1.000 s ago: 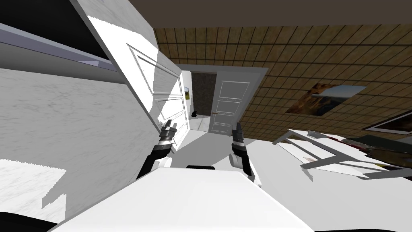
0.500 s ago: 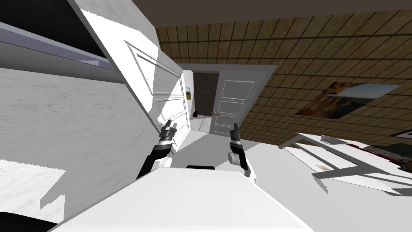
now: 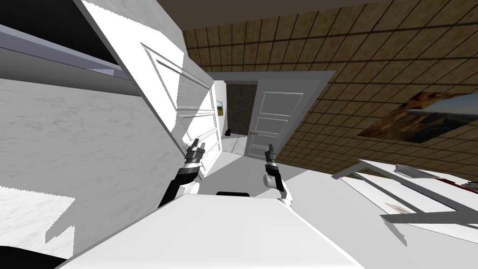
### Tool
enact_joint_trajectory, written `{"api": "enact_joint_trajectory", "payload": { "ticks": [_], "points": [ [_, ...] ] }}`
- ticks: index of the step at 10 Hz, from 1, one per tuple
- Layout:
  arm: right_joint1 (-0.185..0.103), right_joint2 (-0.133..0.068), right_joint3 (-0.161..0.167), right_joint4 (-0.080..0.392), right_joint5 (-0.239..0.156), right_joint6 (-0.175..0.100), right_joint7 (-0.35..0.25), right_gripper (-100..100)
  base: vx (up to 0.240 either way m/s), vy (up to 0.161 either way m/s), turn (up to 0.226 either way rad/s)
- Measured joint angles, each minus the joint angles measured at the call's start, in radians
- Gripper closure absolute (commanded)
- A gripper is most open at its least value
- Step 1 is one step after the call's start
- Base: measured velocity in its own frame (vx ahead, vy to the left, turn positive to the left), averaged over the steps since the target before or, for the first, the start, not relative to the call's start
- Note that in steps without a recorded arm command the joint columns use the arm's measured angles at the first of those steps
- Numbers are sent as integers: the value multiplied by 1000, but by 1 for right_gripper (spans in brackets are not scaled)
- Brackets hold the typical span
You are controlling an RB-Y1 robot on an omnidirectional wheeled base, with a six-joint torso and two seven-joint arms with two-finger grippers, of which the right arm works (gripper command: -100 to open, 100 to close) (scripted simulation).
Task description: Pull the door open
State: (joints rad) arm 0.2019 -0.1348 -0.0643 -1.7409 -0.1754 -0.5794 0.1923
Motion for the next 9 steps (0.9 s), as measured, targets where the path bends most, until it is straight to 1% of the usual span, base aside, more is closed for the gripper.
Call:
{"api": "enact_joint_trajectory", "payload": {
  "ticks": [2,5,6,7,8,9],
  "points": [
    [-43,-14,-1,63,-31,15,7,-100,106,-15,94],
    [-100,-38,-1,169,-79,18,12,-100,102,-7,74],
    [-108,-44,1,191,-95,21,14,-100,60,-11,40],
    [-116,-50,2,217,-103,16,13,-100,47,-9,57],
    [-130,-57,1,243,-115,17,13,-100,63,-16,93],
    [-148,-70,-1,277,-131,18,11,-100,91,-30,99]
  ]
}}
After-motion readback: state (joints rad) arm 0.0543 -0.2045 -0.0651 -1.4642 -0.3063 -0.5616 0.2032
